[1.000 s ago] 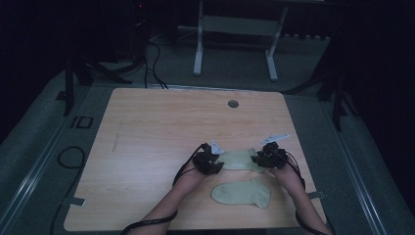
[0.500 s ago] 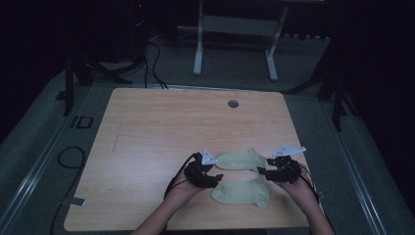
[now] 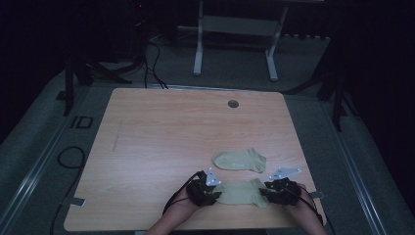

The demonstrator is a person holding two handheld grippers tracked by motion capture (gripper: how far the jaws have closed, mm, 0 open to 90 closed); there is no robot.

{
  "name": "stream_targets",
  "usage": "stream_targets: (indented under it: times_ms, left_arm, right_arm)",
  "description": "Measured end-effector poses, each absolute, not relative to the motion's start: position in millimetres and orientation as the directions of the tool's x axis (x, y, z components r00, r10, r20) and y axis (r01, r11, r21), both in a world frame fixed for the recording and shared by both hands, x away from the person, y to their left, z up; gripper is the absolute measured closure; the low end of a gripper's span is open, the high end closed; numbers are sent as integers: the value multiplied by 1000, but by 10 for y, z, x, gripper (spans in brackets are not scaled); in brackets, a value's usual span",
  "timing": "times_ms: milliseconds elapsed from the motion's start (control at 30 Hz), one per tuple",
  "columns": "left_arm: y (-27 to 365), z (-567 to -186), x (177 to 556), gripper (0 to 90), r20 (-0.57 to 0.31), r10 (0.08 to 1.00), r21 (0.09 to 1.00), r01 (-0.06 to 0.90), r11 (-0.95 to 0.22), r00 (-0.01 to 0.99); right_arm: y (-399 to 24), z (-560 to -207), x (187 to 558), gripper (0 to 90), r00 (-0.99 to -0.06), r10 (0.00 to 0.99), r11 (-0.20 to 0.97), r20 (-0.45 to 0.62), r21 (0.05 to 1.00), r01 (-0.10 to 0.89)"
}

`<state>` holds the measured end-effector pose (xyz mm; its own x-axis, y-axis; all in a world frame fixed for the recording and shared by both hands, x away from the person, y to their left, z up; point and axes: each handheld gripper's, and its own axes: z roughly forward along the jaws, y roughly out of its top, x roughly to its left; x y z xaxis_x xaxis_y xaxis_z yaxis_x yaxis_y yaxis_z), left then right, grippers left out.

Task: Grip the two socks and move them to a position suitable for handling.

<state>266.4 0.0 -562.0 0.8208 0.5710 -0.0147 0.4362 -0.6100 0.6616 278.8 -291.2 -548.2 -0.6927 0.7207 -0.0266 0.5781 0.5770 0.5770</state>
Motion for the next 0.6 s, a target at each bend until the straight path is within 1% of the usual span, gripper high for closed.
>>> stream_targets:
  times_ms: [100, 167, 233, 333, 433, 600]
  left_arm:
    - [-10, -5619, 2639, 718, -12, 580, 663, 441, -605, 814]
    - [-27, -5621, 2624, 809, -6, 586, 668, 440, -601, 810]
    - [-32, -5631, 2616, 852, 6, 590, 677, 431, -597, 807]
    - [-19, -5634, 2630, 865, -4, 602, 688, 439, -577, 798]
    - [-8, -5575, 2644, 869, -31, 610, 708, 448, -546, 792]
    - [4, -5383, 2719, 869, -15, 620, 731, 431, -529, 785]
  right_arm:
    - [-2923, -5501, 2756, 709, -689, 725, 563, -13, 586, 582]
    - [-2917, -5509, 2740, 770, -692, 722, 561, -12, 595, 576]
    - [-2913, -5518, 2734, 801, -692, 722, 556, -8, 603, 572]
    - [-2918, -5511, 2743, 835, -682, 731, 545, 0, 602, 584]
    - [-2939, -5465, 2763, 844, -670, 743, 530, 0, 611, 588]
    - [-2979, -5268, 2839, 847, -656, 755, 490, 12, 654, 576]
